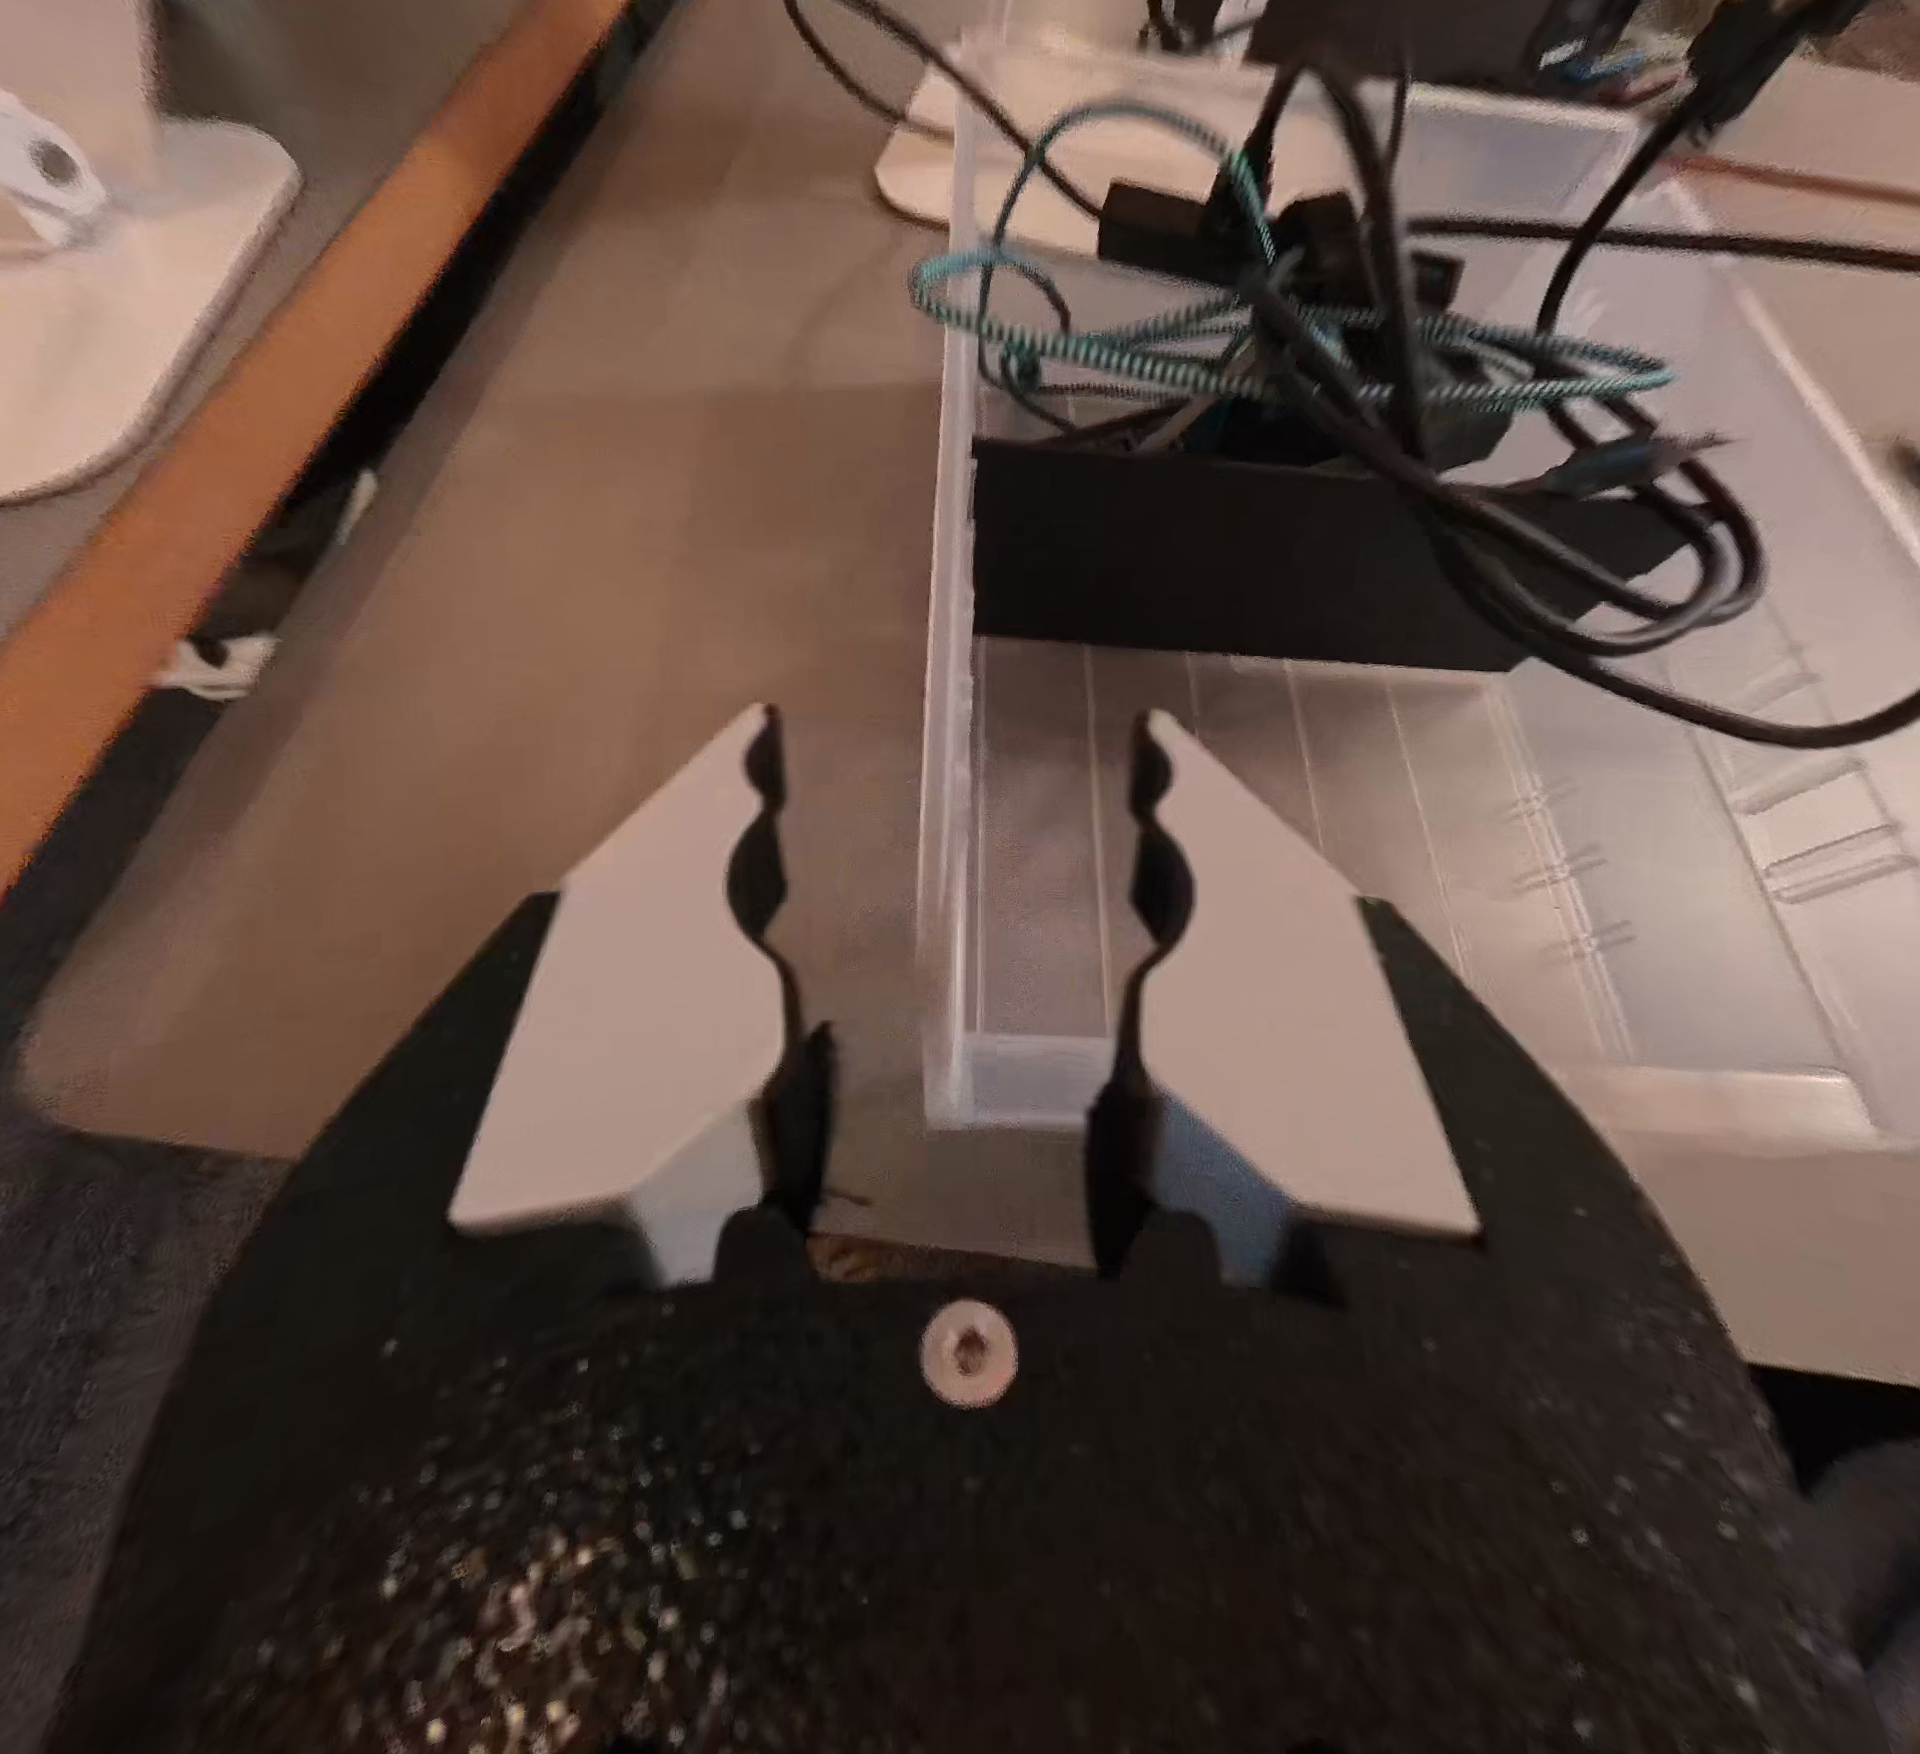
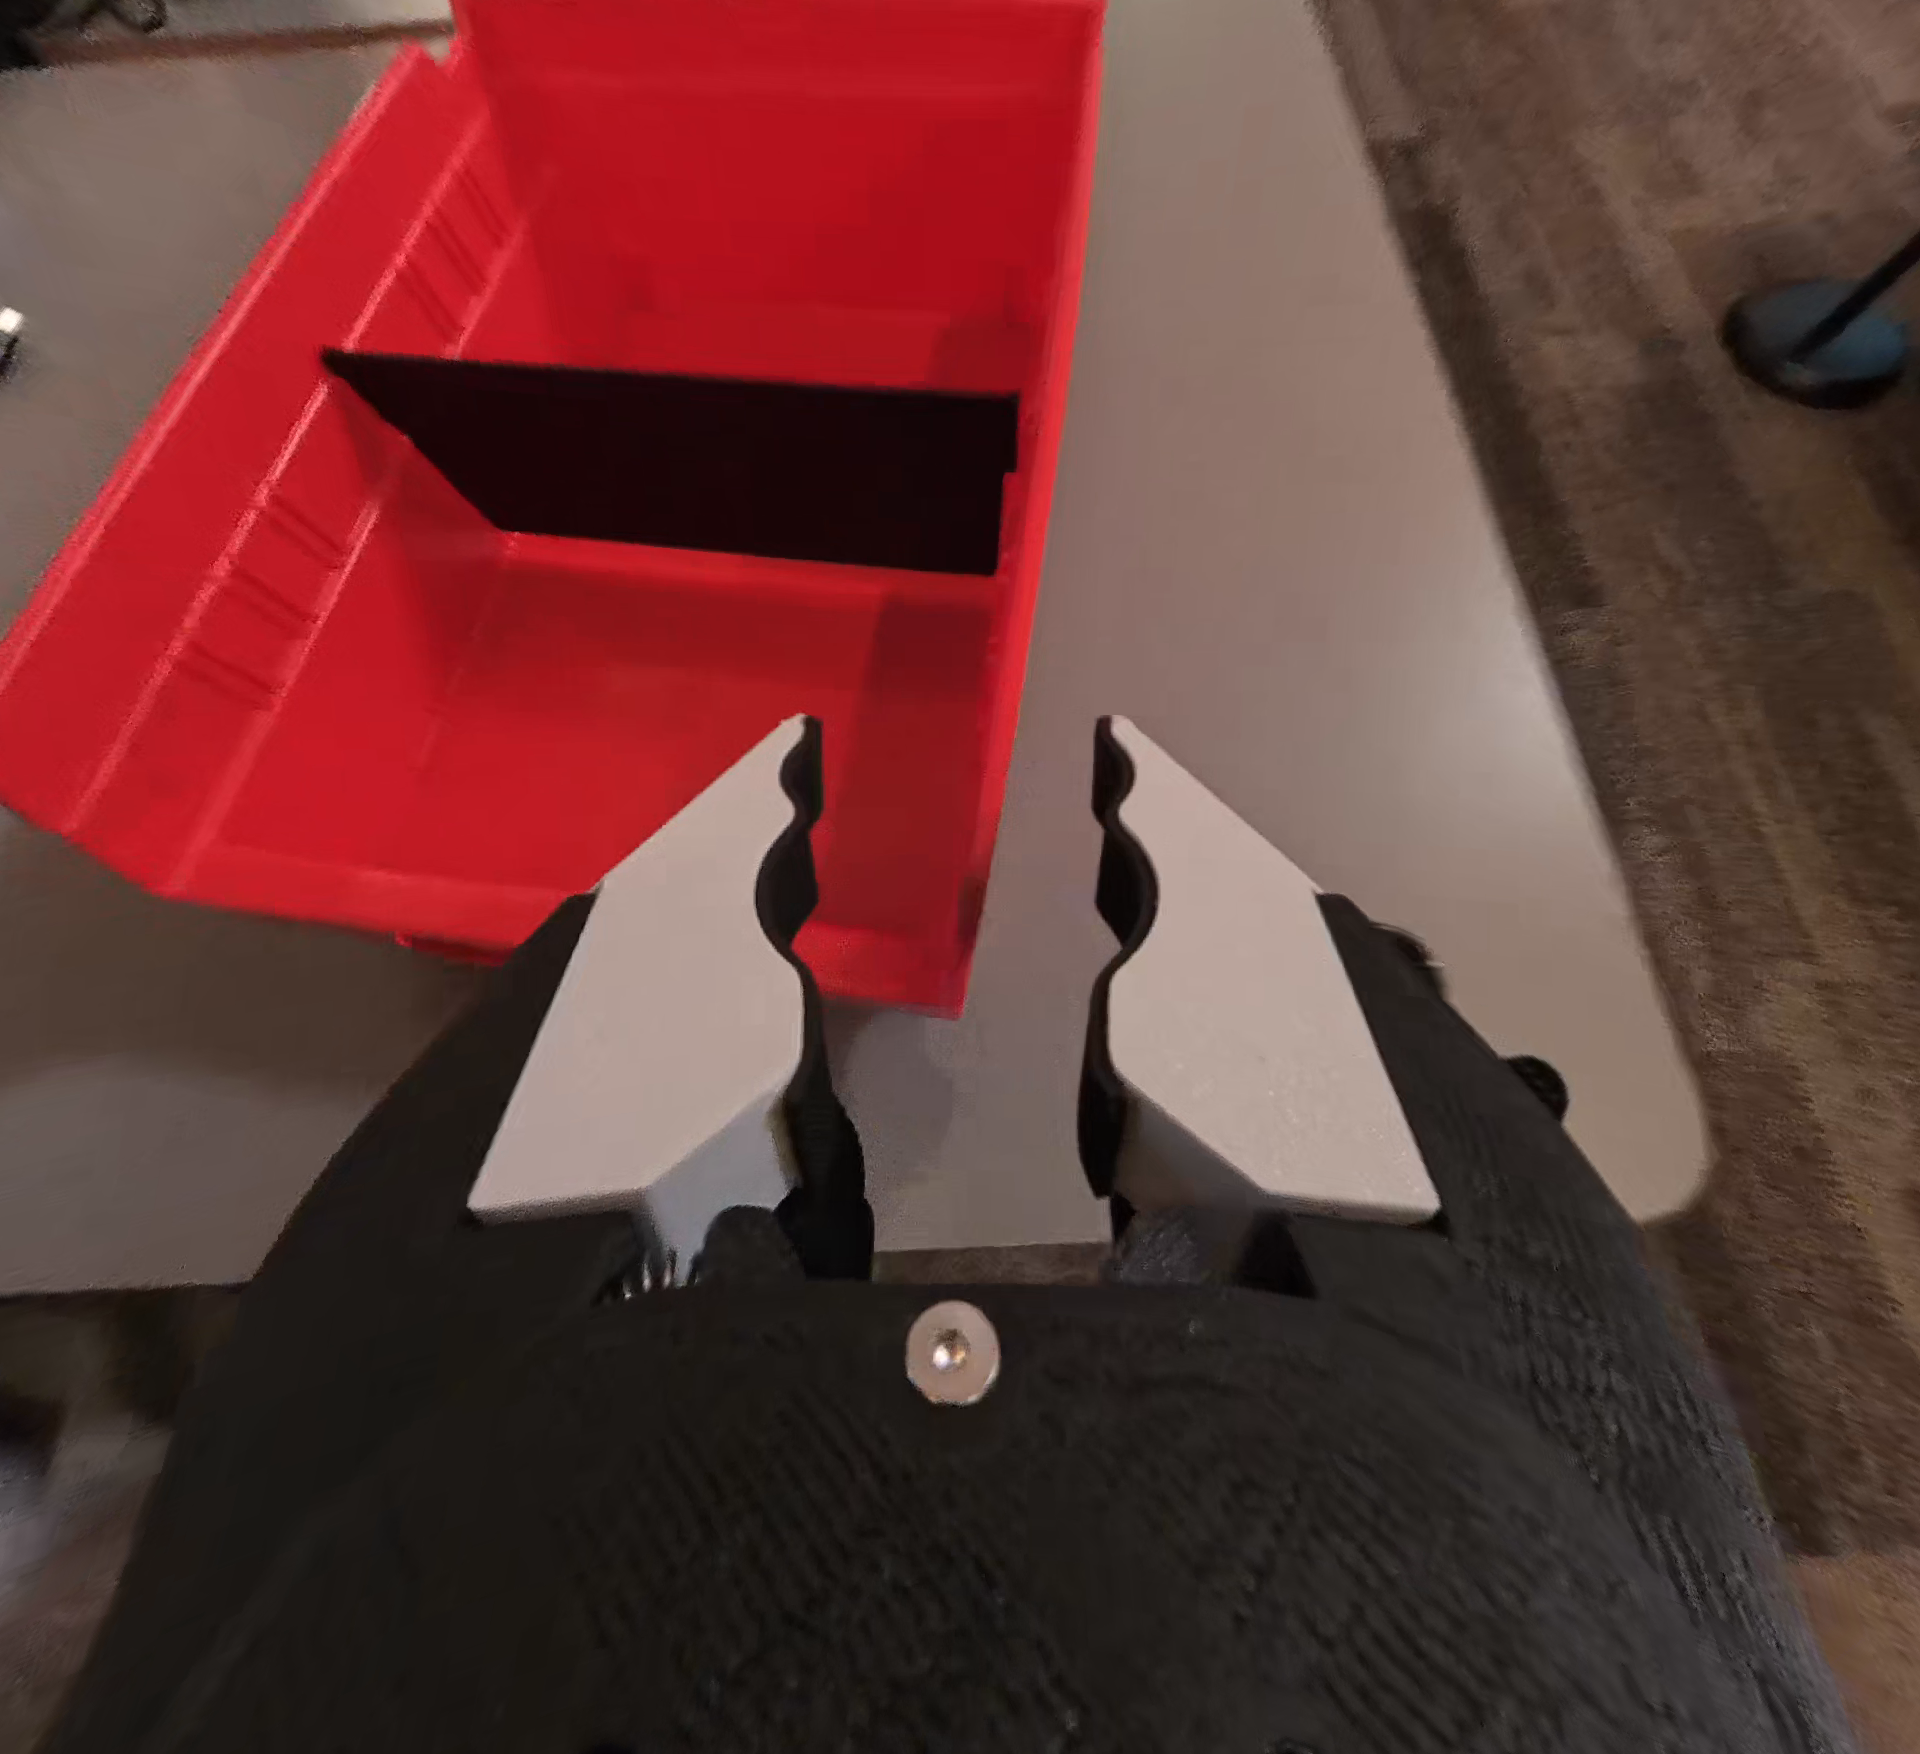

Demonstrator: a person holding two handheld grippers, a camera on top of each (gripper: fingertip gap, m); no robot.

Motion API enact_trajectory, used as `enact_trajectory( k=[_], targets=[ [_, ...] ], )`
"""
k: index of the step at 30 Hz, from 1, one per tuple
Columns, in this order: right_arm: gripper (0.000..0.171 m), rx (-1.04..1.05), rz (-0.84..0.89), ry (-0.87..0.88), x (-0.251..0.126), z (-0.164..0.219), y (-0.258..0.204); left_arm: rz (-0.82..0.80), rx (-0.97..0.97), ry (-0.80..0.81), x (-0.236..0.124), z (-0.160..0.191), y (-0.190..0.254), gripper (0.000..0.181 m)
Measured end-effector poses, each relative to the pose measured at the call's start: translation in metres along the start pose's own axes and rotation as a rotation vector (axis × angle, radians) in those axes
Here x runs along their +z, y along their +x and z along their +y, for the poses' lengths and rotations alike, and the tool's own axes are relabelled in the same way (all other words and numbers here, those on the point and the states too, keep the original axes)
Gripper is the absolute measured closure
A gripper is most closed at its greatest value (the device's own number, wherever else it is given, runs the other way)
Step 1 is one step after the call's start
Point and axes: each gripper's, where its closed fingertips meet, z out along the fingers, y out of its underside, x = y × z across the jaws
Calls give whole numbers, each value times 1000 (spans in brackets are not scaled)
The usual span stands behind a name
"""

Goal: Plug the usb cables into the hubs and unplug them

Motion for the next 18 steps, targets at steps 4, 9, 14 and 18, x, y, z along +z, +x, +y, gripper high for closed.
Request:
enact_trajectory(
  k=[4, 9, 14, 18],
  targets=[
    [118, -59, -1, 267, -46, -56, -30, -37, 169, 190, -41, -52, 18, 109],
    [121, -166, -535, 598, -86, -117, -197, 119, 536, 183, -28, -111, 89, 121],
    [120, -333, -775, 722, -41, -101, -334, 139, 977, -31, 48, -119, 105, 126],
    [121, -532, -715, 765, 31, -63, -374, 183, 1147, -269, 94, -99, 92, 128]
  ],
)
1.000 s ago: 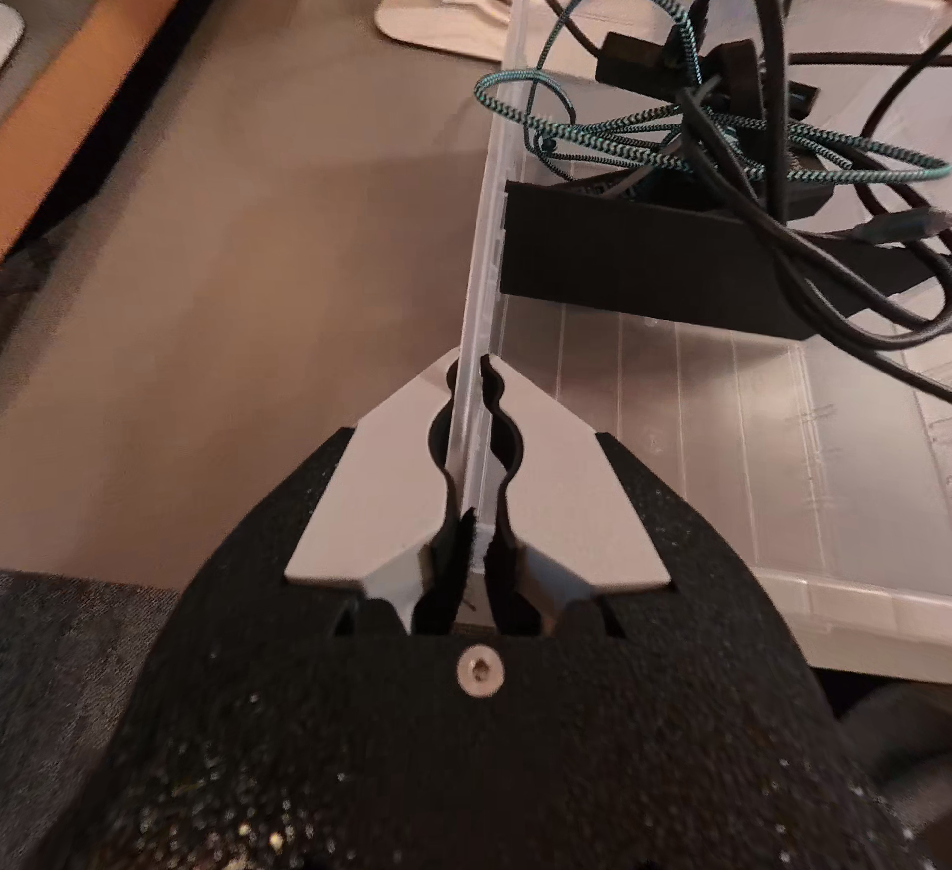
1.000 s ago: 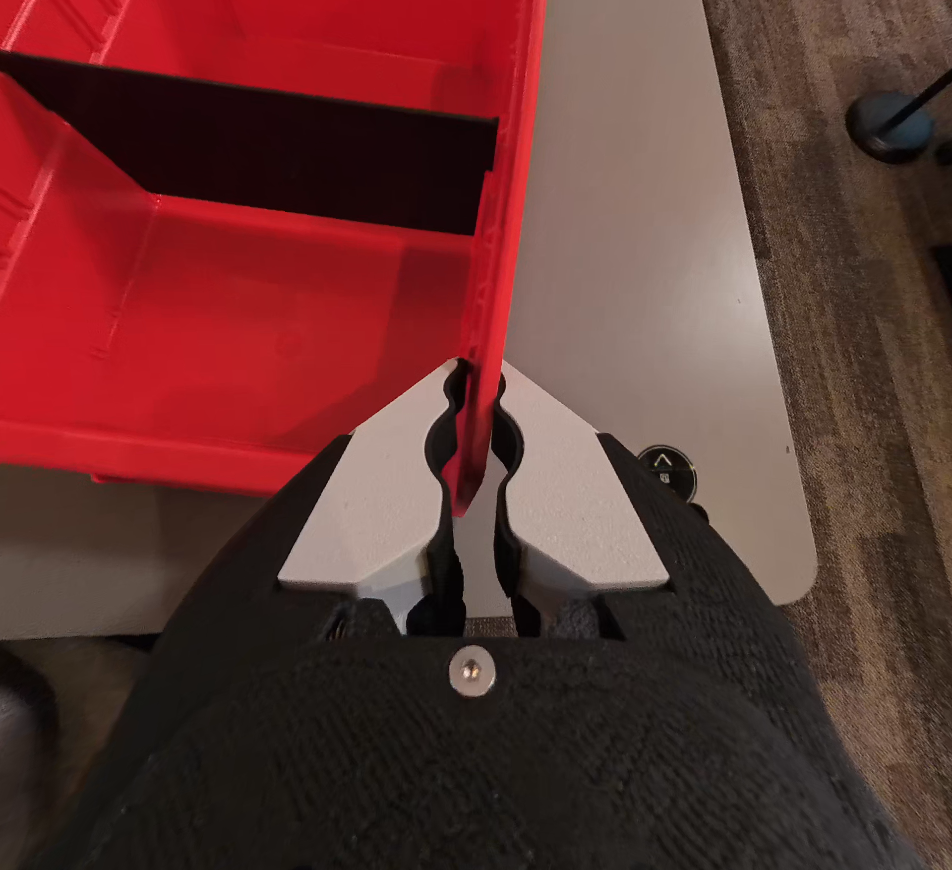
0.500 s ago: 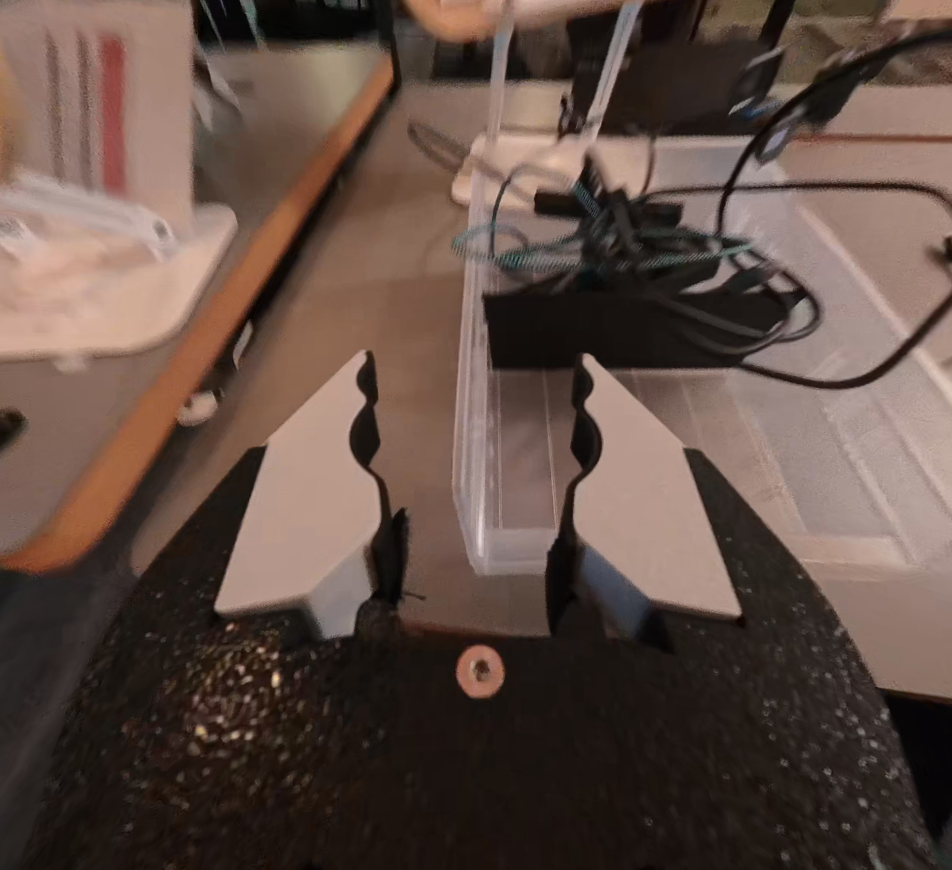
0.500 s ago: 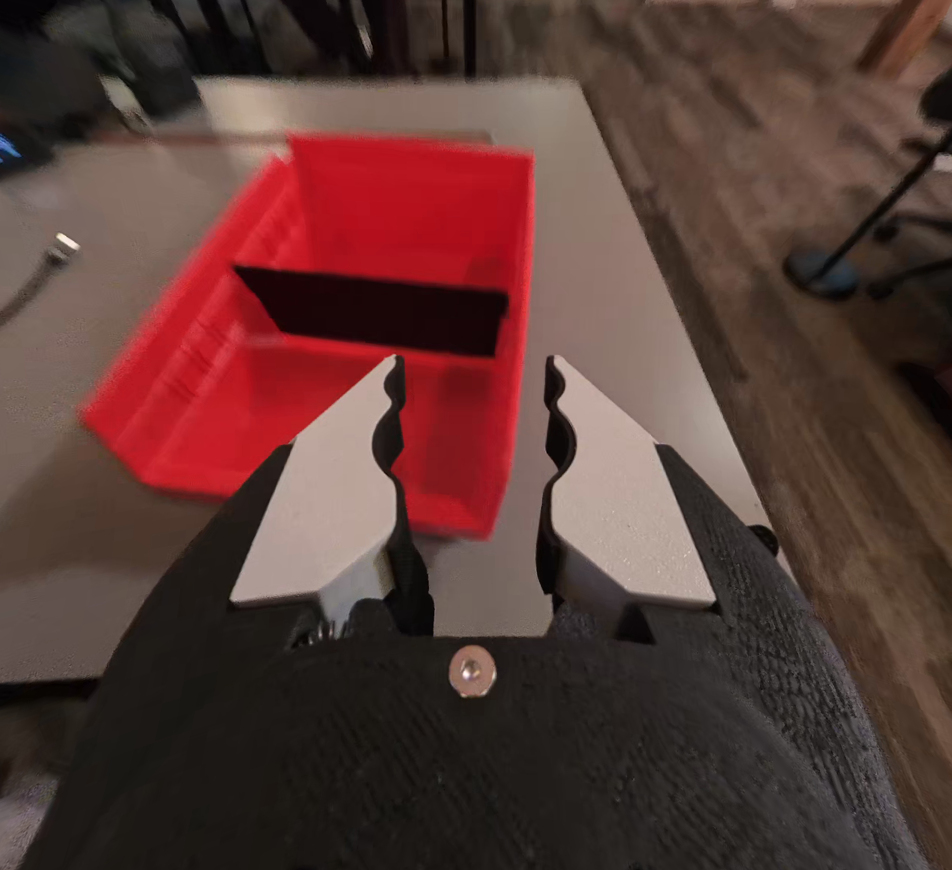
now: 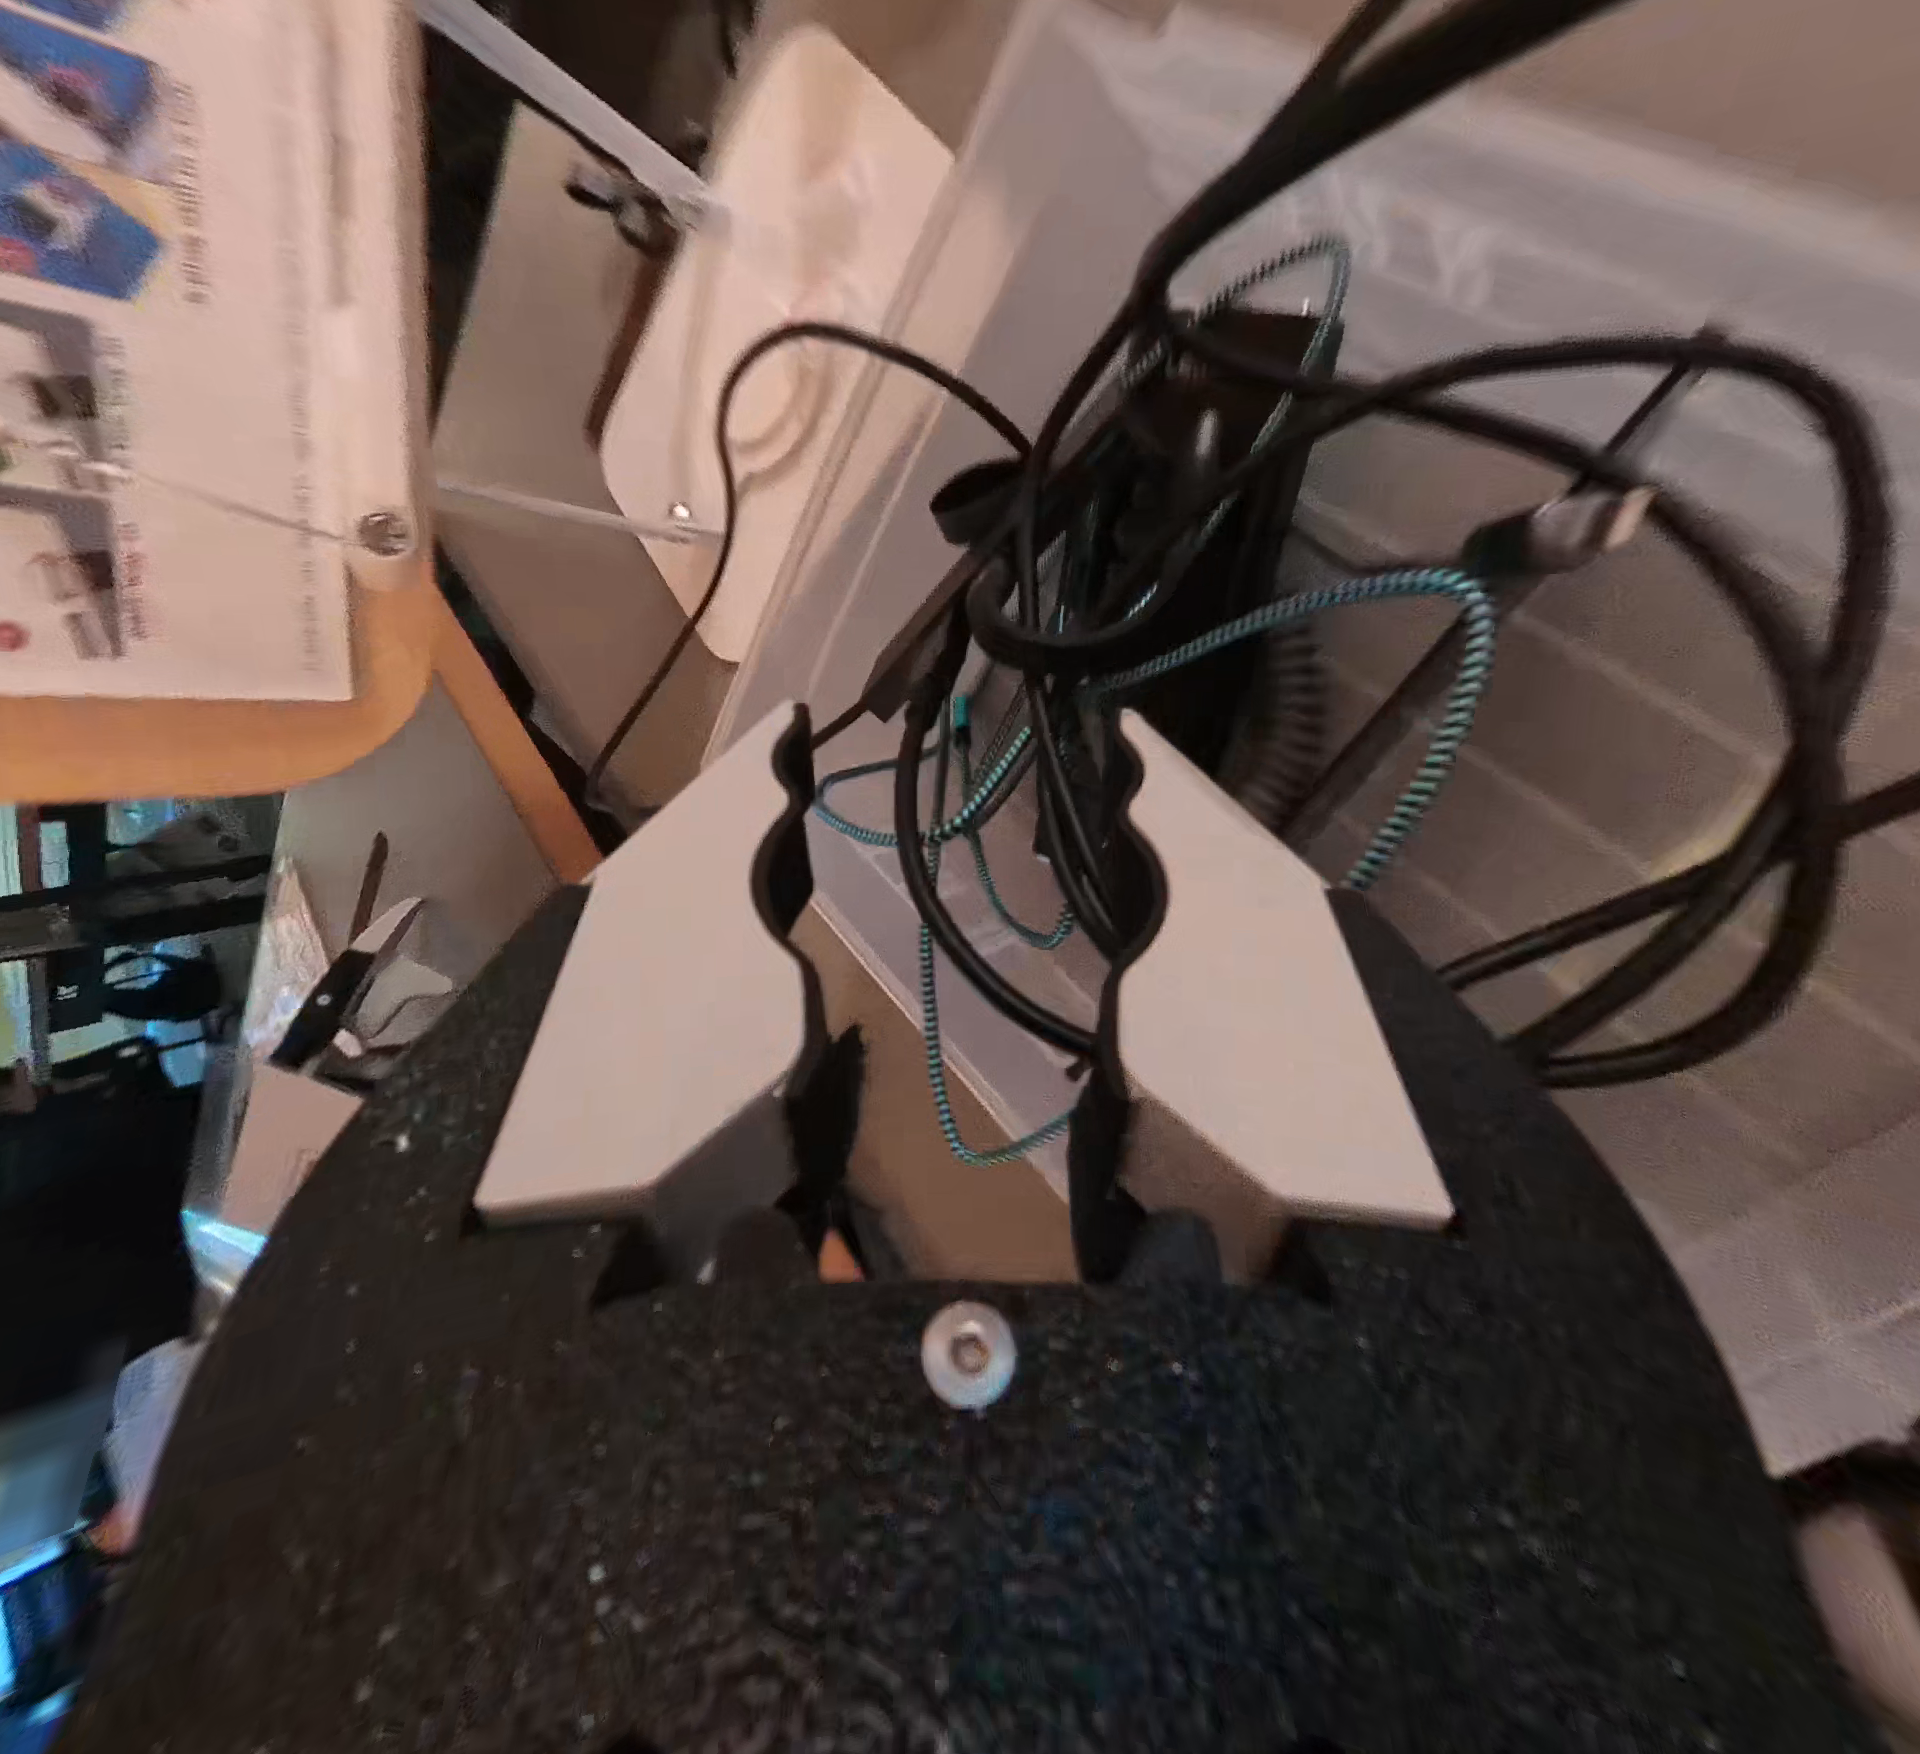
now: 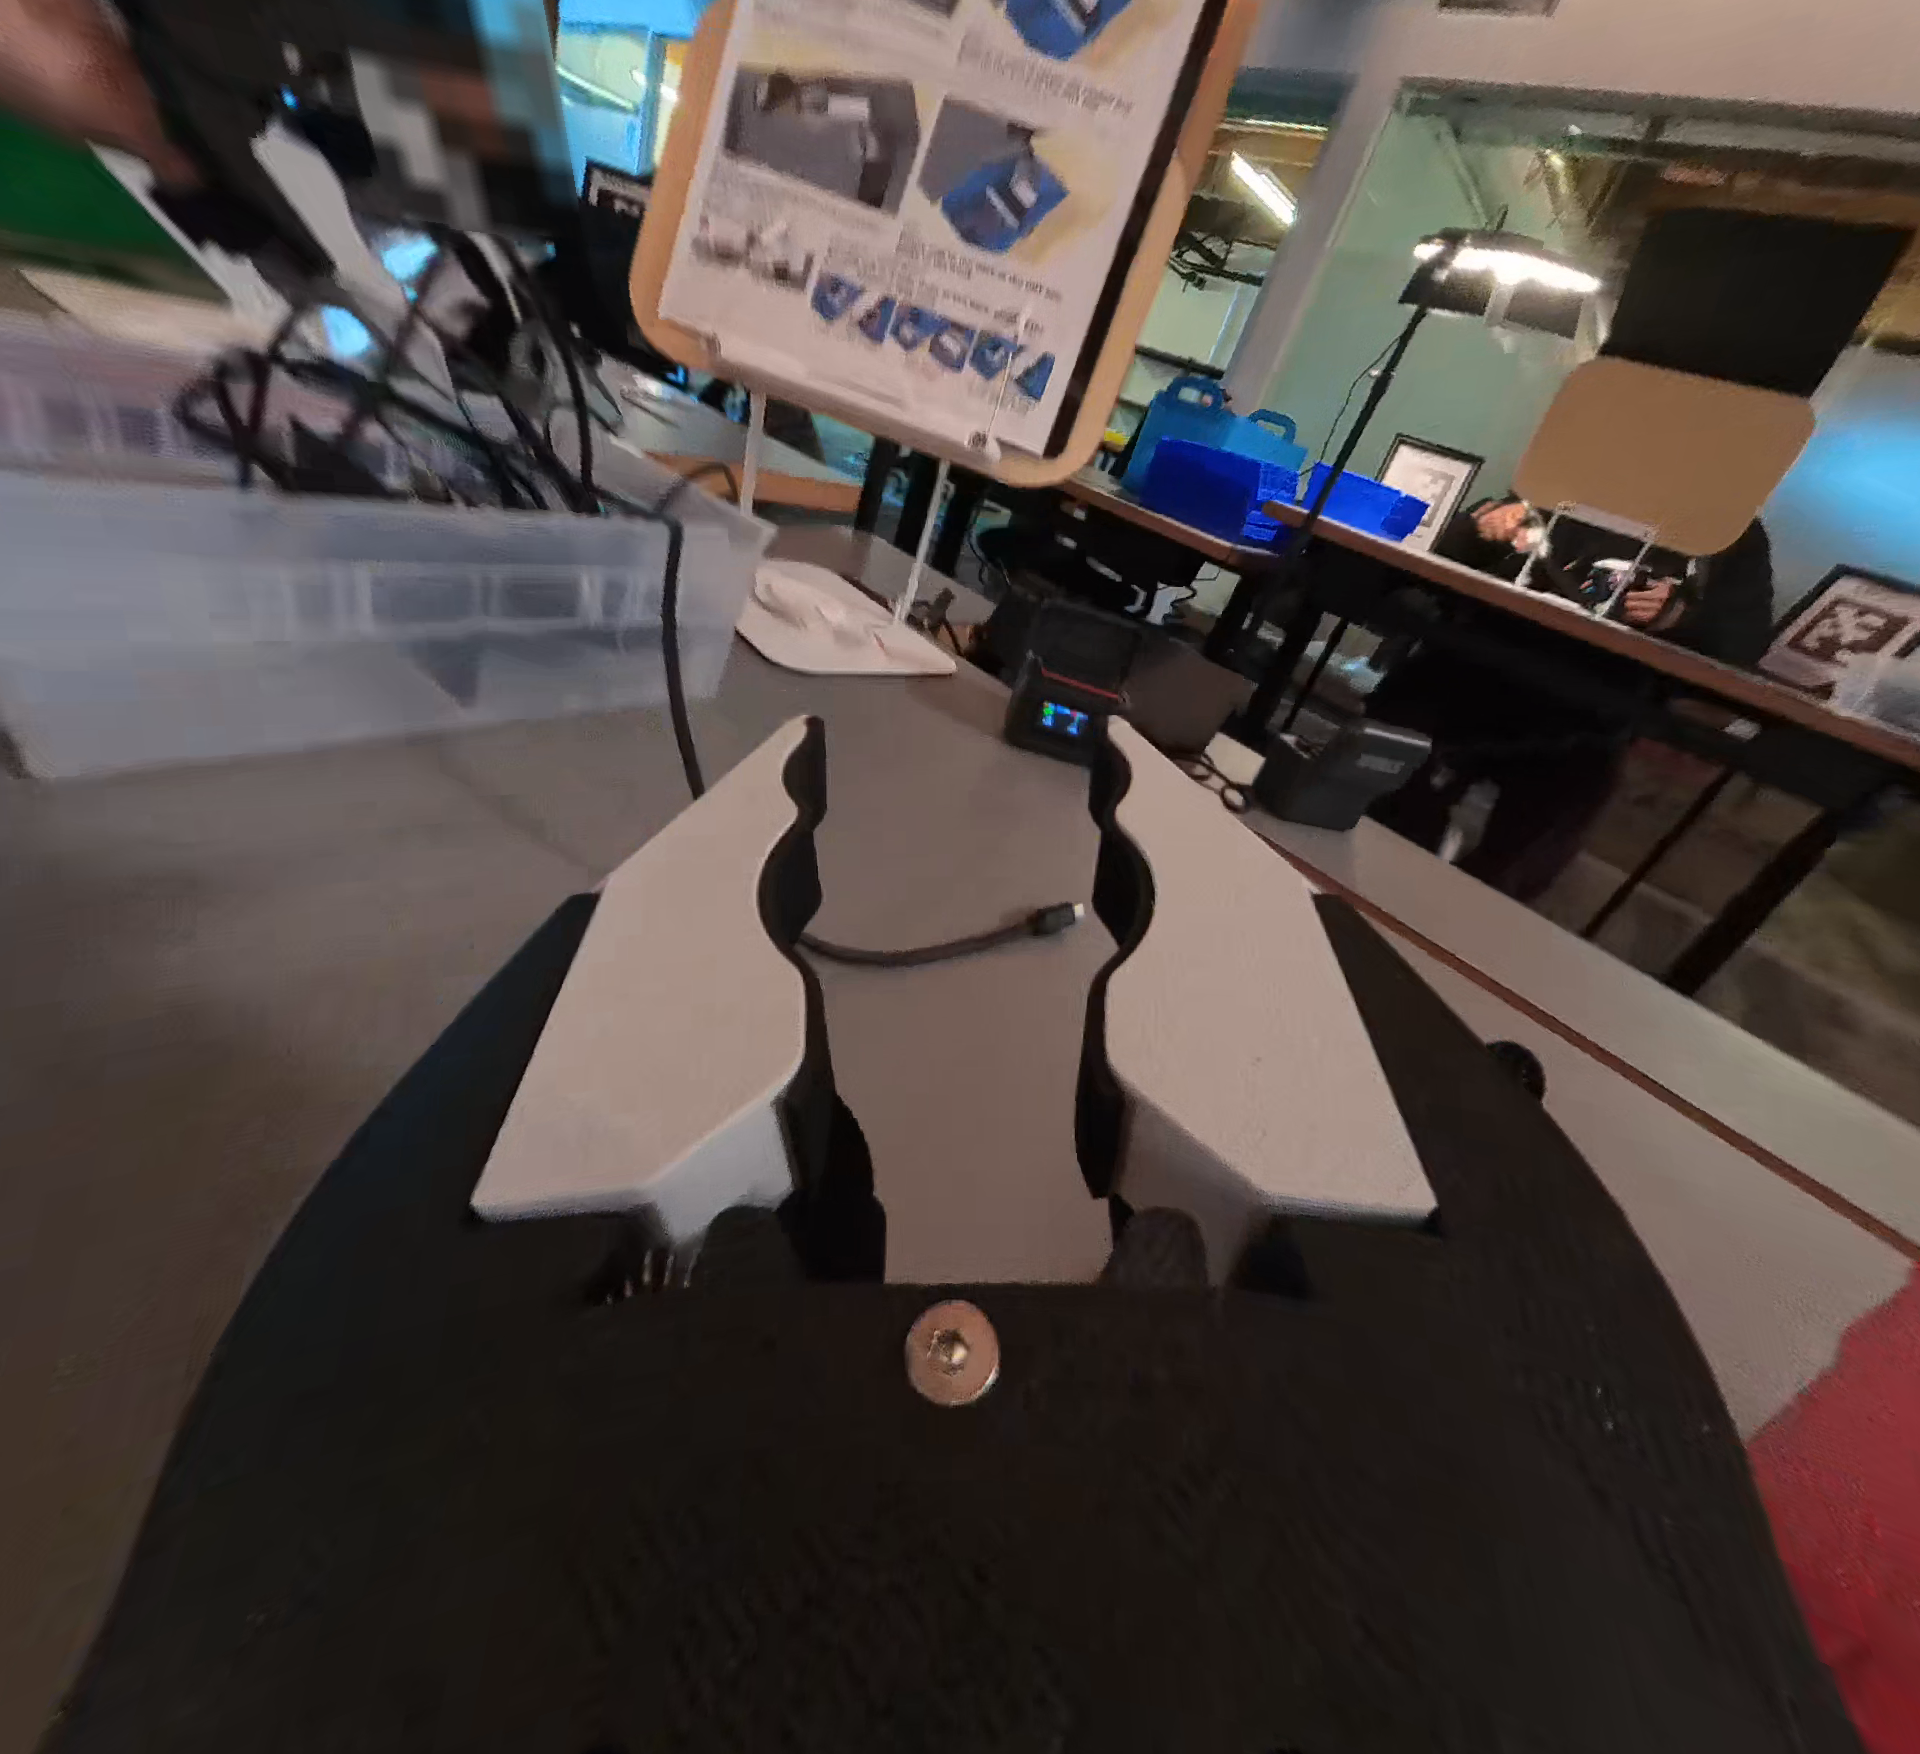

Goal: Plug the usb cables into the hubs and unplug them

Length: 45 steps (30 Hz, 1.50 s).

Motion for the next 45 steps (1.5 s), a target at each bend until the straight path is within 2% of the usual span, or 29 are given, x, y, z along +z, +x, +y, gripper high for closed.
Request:
enact_trajectory(
  k=[3, 7, 10, 13, 15, 19, 25, 35, 41, 45],
  targets=[
    [130, -84, 16, -17, 4, 30, -3, 39, 88, -98, 16, 9, -3, 135],
    [137, -51, 45, 56, -7, 18, 9, 46, 196, -239, 29, 18, -9, 143],
    [136, 41, 66, 24, -6, 25, 18, 64, 267, -330, 42, 25, -9, 147],
    [136, 51, 81, -2, -6, 30, 22, 73, 296, -388, 53, 29, -8, 152],
    [136, 36, 75, -10, -6, 31, 19, 89, 316, -441, 56, 35, -4, 169],
    [138, -10, 59, -41, -3, 37, 14, -11, 334, -422, 47, 27, -13, 174],
    [139, -34, 52, -43, -2, 36, 11, -283, 263, -254, -15, -14, -50, 174],
    [140, -6, 65, -40, -4, 37, 15, -667, 243, -89, -179, -119, -114, 174],
    [141, -8, 84, -29, -6, 34, 19, -702, 170, 106, -245, -197, -131, 174],
    [142, -16, 140, -20, -11, 31, 29, -612, 177, 241, -244, -254, -105, 174]
  ],
)
